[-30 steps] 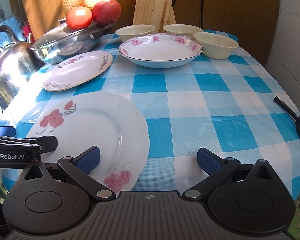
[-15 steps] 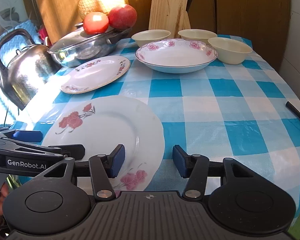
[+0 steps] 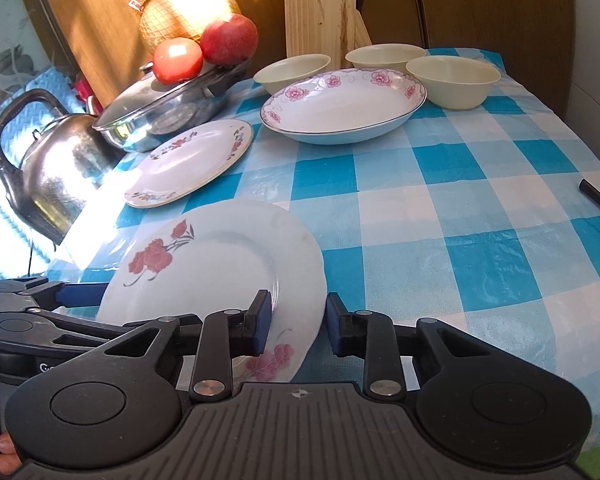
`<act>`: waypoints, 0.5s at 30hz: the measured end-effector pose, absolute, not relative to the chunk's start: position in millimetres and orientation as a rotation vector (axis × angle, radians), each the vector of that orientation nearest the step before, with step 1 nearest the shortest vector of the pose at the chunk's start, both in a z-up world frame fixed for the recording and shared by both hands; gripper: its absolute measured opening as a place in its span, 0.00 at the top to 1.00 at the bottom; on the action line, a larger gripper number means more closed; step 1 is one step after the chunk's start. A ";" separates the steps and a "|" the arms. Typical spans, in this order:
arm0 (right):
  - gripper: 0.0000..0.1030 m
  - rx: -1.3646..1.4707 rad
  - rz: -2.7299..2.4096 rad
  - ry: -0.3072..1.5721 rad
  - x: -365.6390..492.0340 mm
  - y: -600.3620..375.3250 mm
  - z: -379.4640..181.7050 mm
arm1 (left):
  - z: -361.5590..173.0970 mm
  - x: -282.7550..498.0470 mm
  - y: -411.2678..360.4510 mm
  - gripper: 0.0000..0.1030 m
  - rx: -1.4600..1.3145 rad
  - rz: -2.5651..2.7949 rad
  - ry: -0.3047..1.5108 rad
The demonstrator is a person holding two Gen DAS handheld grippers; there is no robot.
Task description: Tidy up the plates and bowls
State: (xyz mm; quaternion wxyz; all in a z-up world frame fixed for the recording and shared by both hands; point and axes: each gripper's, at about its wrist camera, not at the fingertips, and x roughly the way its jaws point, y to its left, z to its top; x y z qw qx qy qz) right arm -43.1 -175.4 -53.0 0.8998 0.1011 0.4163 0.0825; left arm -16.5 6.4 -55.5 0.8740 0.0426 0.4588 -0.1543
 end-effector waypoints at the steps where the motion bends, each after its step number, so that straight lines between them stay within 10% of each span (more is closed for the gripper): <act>1: 0.65 0.210 0.163 0.860 -42.2 -177.1 -52.9 | -54.7 -14.8 2.6 0.13 0.098 -0.325 0.953; 15: 0.65 0.223 0.037 0.814 -24.2 -208.3 -48.0 | -51.4 7.8 -37.0 0.19 0.202 -0.356 0.883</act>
